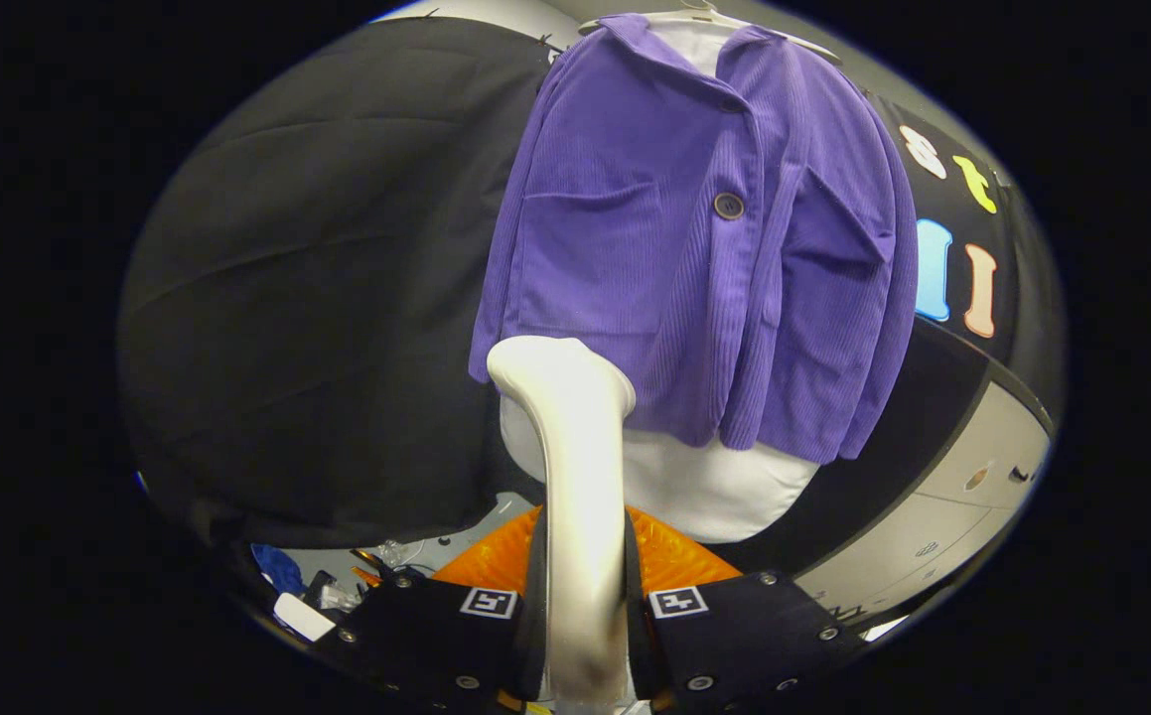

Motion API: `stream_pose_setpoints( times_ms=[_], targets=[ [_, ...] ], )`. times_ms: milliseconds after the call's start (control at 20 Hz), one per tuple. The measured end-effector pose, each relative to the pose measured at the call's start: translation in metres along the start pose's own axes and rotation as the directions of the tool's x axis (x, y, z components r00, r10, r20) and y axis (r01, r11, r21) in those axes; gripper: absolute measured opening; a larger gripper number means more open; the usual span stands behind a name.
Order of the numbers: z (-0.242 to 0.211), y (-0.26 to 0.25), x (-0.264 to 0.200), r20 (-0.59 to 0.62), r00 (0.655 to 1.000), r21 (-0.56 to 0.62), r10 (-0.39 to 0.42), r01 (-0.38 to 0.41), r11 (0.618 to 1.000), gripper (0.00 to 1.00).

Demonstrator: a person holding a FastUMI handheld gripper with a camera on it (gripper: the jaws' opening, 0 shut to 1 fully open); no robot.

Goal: Iron the clothes twice with a garment steamer, once on the left side and once on the right side.

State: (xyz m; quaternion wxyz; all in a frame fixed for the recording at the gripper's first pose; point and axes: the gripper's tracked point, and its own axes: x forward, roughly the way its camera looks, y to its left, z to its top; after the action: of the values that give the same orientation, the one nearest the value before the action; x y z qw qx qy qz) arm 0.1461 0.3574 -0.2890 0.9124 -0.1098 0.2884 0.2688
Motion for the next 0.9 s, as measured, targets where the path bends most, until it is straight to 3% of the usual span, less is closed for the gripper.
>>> stream_pose_setpoints(
  times_ms=[300, 650, 900],
  targets=[
    [-0.042, 0.001, -0.01, -0.072, 0.997, 0.008, 0.041, -0.041, 0.999, 0.34],
    [-0.07, -0.034, -0.059, -0.079, 0.997, 0.1, -0.013, 0.02, 0.995, 0.34],
    [-0.067, -0.094, -0.111, -0.024, 0.996, 0.18, -0.086, 0.089, 0.98, 0.34]
  ],
)
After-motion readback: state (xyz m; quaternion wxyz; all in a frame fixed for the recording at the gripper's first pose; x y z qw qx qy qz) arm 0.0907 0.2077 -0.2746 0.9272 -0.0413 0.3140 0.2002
